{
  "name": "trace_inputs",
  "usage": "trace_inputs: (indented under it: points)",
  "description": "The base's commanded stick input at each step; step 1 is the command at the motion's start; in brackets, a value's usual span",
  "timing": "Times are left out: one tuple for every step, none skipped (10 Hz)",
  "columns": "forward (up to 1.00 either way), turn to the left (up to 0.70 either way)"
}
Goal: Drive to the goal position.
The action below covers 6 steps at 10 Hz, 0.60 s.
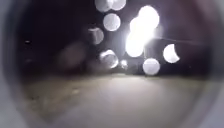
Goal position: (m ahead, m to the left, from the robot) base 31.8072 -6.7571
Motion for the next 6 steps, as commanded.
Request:
trace_inputs:
  points:
    - [1.0,0.0]
    - [1.0,0.0]
    - [1.0,0.0]
    - [1.0,0.0]
    - [1.0,0.0]
    - [1.0,0.0]
